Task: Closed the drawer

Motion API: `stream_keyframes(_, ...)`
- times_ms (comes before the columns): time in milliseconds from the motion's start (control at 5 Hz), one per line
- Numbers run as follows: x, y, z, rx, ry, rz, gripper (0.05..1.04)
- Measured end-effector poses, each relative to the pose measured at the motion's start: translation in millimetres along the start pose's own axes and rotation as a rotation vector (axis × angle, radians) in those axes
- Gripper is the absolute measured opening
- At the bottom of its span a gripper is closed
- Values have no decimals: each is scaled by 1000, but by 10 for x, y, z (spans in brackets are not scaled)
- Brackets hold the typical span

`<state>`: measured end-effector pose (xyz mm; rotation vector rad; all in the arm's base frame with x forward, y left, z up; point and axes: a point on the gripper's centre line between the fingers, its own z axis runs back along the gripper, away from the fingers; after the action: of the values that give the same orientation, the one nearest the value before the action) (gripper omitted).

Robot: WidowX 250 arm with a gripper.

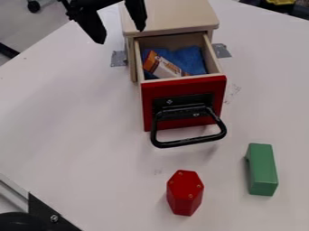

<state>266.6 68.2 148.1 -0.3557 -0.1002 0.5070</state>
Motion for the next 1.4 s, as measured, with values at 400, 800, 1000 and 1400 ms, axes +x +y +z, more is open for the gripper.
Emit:
stream_keyframes(400,-206,-1,-211,11,57,-33,999)
stream_keyframes(800,-445,-72,-360,40,44,-146,999)
stream_keyframes(1000,-627,-86,-519,66,34,-225,999)
stream_keyframes(1400,-943,-190,-708,99,61,-356,999)
